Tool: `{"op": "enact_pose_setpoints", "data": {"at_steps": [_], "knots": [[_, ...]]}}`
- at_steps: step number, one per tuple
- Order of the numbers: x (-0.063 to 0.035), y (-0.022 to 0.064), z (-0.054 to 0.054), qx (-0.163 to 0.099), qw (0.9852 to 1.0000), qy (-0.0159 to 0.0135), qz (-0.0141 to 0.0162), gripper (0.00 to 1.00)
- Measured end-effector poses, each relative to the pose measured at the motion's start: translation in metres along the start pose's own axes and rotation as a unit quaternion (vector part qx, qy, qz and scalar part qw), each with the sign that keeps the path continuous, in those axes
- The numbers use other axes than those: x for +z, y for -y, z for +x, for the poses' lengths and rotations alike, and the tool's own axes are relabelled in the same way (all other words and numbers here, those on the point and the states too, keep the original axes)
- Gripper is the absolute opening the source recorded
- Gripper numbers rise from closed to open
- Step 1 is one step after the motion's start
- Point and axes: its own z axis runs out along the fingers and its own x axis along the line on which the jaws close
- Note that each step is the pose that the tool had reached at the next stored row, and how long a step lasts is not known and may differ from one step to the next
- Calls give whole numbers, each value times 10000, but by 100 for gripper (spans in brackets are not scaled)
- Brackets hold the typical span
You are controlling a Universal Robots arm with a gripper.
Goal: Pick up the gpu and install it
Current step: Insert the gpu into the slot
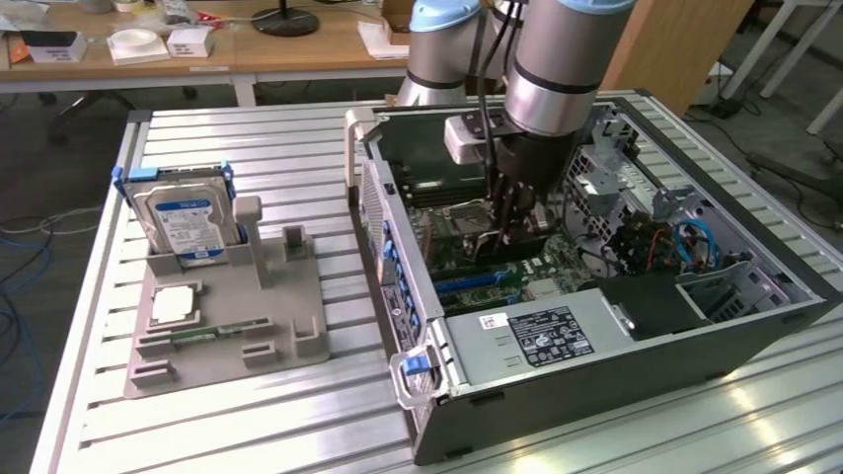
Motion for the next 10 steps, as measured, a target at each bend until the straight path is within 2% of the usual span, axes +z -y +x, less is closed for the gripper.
{"op": "enact_pose_setpoints", "data": {"at_steps": [5,10], "knots": [[61,-34,2,-1,10000,-35,-7,26],[109,-92,5,-1,10000,-54,-9,26]]}}
